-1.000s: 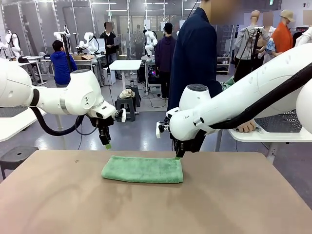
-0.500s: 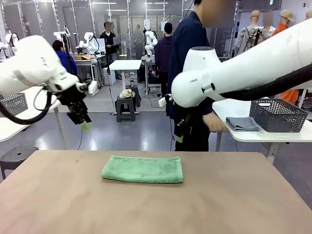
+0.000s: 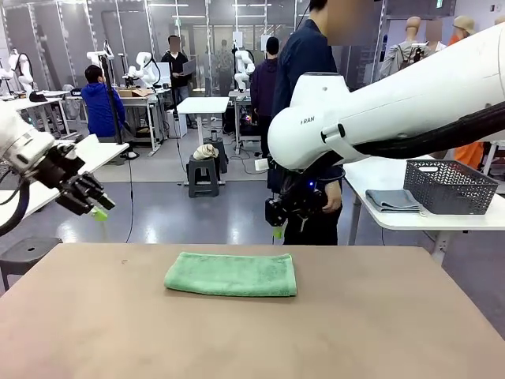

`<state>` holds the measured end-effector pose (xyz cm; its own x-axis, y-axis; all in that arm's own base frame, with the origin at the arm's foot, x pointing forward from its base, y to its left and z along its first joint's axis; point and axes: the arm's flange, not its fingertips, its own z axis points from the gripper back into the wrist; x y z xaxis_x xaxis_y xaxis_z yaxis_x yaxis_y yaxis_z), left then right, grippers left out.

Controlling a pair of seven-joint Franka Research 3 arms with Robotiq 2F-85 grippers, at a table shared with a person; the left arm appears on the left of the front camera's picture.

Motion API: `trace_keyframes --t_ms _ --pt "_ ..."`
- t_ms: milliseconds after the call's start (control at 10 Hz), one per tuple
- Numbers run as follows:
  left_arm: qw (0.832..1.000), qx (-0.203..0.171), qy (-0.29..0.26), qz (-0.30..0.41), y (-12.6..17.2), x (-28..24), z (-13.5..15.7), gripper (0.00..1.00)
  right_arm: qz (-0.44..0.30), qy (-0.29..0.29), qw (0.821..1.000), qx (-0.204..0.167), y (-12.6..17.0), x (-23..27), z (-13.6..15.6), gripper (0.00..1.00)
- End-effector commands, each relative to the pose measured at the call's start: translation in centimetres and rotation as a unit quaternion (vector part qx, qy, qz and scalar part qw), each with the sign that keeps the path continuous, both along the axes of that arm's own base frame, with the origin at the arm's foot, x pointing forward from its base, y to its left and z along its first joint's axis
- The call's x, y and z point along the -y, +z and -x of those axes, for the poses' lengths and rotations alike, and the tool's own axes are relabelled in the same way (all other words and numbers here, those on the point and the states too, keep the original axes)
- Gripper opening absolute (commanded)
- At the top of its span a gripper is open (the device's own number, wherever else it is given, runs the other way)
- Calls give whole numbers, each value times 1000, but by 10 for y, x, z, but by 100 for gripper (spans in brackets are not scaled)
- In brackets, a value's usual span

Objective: Fold the towels and place them in the basket.
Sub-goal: When a person lays out a Towel with hook on the table, fold it in half twice.

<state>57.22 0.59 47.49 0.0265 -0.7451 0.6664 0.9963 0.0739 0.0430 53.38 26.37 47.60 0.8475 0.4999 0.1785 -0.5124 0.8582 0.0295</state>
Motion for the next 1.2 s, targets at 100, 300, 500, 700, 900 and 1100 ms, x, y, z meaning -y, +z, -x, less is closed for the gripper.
trace_keyframes --t_ms 100,300,500,700,900,1100 --pt "998 -12 -31 52 -15 -12 0 64 13 -5 1000 -5 -2 10 -7 66" --pt "999 -8 -17 31 -15 -12 3 64 -21 -40 999 15 -6 7 -2 67" --pt "999 -8 -17 31 -15 -12 3 64 -32 -160 986 22 -19 11 -2 67" --pt "999 -8 -17 31 -15 -12 3 64 -3 -263 964 27 -44 11 4 67" --pt "999 -8 -17 31 -15 -12 3 64 8 -286 958 5 -73 13 -2 67" --pt "999 -8 -17 31 -15 -12 3 64 10 -308 951 11 -107 16 -19 67"
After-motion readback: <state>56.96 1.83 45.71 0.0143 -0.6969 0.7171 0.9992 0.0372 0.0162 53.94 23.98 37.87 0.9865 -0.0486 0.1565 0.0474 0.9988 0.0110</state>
